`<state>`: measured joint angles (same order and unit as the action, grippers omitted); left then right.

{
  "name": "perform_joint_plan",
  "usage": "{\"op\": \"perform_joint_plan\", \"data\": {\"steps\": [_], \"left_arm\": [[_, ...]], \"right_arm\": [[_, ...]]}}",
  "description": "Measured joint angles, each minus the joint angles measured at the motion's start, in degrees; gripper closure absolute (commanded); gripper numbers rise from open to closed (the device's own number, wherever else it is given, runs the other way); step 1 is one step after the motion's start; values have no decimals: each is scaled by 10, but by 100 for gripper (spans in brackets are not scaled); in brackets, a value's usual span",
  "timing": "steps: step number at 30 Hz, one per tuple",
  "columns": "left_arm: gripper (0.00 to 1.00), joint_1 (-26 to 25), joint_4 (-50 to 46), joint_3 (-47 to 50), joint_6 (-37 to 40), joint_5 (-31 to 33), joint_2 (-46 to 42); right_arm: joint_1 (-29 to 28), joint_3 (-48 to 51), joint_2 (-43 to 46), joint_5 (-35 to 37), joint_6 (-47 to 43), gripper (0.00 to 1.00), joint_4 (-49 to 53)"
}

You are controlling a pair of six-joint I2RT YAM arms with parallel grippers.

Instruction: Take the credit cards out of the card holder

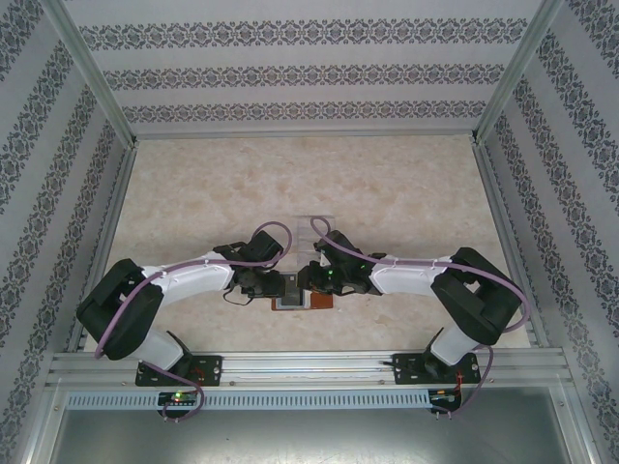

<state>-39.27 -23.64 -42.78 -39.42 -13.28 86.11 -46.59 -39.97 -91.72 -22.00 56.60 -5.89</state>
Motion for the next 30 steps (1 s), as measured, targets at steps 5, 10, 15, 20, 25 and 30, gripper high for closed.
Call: {"op": "perform_joint_plan", "data": {"steps": [5, 10, 15, 20, 25, 30], "left_arm": [[63, 0, 0, 0, 0, 0, 0], [63, 0, -2, -2, 1, 0, 1], [63, 0, -5, -6, 2, 0, 3], [63, 0, -6, -7, 2, 0, 6], [63, 0, -10, -11, 2, 0, 9], [63, 0, -11, -11, 2, 1, 9]], "right_arm": [[0, 0, -19, 0, 0, 74, -1], [0, 0, -33, -2, 0, 76, -12], [2, 1, -37, -7, 1, 81, -28], [6, 11, -41, -14, 3, 85, -58], [11, 29, -43, -22, 8, 88, -96], [15, 39, -43, -26, 16, 90, -118]]}}
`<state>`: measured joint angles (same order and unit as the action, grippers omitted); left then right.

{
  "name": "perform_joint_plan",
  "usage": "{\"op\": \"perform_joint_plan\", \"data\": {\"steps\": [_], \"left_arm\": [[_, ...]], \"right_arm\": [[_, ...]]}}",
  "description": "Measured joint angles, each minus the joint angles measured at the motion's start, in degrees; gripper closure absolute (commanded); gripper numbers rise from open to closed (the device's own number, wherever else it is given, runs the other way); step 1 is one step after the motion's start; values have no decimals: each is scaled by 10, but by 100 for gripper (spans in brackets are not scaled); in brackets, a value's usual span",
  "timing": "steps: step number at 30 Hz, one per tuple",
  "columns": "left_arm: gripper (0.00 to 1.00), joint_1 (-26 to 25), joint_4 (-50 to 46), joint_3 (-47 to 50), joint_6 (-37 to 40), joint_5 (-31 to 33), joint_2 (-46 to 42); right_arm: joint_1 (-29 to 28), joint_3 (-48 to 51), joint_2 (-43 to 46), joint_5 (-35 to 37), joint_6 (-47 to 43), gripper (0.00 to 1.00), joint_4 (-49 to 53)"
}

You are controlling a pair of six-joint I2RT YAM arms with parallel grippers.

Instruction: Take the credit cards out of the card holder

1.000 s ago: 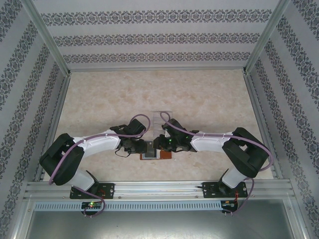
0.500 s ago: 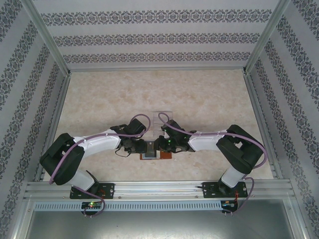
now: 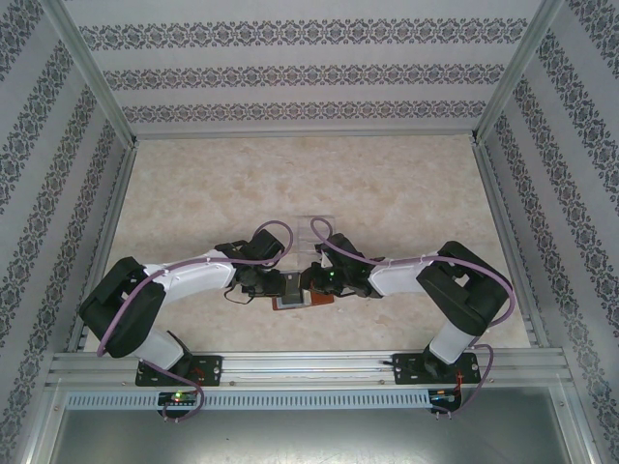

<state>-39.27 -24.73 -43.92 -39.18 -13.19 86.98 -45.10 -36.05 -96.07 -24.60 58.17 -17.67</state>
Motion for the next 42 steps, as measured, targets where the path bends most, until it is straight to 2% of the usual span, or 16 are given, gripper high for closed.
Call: {"op": "perform_joint_plan", "data": {"steps": [10, 15, 29, 37, 42], "left_arm": [[63, 0, -2, -1, 0, 2, 0], [63, 0, -2, -2, 0, 4, 1], [63, 0, -2, -2, 0, 4, 2], [63, 0, -2, -3, 2, 4, 2], [63, 0, -3, -5, 2, 6, 3]], "right_arm": [[7, 17, 6, -3, 2, 91, -23], [7, 24, 18, -3, 4, 88, -23], [8, 38, 48, 16, 4, 90, -1], [8, 52, 39, 12, 17, 78, -38], [9, 55, 16, -4, 32, 77, -80]]}}
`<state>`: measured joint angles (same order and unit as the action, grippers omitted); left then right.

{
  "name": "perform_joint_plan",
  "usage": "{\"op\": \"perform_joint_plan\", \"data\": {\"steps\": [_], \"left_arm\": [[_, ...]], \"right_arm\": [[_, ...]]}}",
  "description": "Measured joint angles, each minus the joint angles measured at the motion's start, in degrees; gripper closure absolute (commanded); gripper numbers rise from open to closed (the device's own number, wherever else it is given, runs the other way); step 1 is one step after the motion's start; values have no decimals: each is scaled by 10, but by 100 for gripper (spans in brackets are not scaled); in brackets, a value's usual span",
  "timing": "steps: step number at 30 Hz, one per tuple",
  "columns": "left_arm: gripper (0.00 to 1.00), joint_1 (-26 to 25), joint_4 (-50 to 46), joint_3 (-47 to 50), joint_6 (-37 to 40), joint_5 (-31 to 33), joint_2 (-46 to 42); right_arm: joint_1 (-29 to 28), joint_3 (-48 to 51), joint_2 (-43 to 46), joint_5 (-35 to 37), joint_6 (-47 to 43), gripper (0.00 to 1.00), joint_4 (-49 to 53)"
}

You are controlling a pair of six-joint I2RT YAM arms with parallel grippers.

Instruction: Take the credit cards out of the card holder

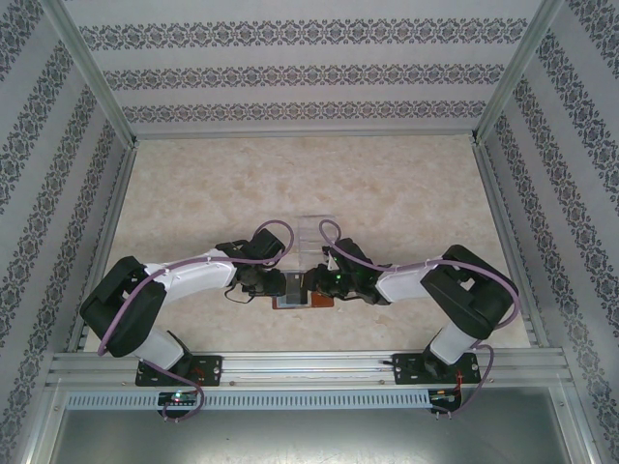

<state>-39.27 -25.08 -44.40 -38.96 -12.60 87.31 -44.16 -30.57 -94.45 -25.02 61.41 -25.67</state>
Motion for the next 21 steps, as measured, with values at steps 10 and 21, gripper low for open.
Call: {"op": "perform_joint_plan", "data": {"steps": [10, 21], "left_arm": [[63, 0, -4, -3, 0, 6, 1], [63, 0, -13, -6, 1, 13, 1]], "right_arm": [[5, 11, -10, -5, 13, 88, -33], [6, 15, 46, 14, 3, 92, 10]]}}
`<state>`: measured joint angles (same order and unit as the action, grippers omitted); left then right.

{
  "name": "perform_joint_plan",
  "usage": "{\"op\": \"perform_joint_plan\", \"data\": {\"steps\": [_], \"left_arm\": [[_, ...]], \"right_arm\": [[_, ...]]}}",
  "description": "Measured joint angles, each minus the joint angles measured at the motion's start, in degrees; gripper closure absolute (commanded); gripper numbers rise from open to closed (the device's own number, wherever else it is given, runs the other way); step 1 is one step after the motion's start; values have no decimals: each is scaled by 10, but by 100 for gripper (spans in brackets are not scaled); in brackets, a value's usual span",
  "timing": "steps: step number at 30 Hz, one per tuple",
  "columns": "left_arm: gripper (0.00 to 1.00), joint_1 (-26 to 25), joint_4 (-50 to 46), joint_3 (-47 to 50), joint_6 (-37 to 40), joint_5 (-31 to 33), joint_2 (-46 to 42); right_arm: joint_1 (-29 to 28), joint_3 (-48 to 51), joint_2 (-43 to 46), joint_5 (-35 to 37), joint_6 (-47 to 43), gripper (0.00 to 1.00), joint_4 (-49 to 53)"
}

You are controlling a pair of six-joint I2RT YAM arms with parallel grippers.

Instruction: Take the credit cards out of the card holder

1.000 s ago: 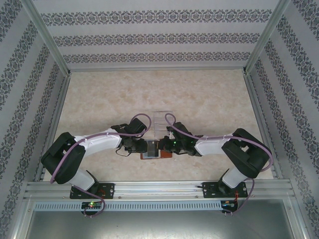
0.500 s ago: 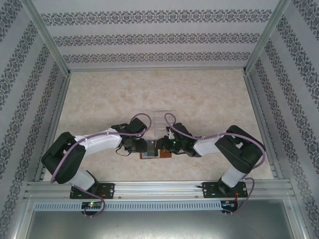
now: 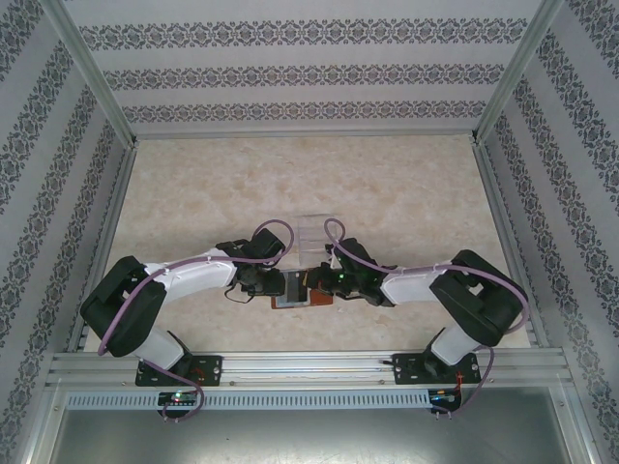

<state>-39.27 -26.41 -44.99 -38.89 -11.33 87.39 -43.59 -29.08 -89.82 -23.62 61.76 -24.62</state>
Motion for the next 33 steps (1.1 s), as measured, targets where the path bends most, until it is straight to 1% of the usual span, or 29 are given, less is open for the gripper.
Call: {"op": "perform_joint_plan", "data": {"steps": [11, 17, 21, 24, 28, 30, 33], "left_arm": [[62, 0, -16, -3, 7, 24, 0], [60, 0, -35, -1, 8, 39, 0], [59, 0, -39, -1, 8, 39, -5], [58, 0, -43, -2, 8, 39, -10], [58, 0, -45, -2, 8, 39, -14], [58, 0, -46, -4, 8, 39, -16], [58, 0, -47, -4, 8, 39, -19]], "right_arm": [[15, 1, 89, 28, -37, 95, 117], [15, -10, 154, 48, -82, 95, 223], [18, -51, 191, 61, -141, 99, 311], [22, -100, 211, 70, -212, 100, 380], [23, -166, 234, 82, -347, 98, 455], [23, -191, 243, 82, -433, 99, 485], [23, -223, 248, 82, -595, 100, 539]]}}
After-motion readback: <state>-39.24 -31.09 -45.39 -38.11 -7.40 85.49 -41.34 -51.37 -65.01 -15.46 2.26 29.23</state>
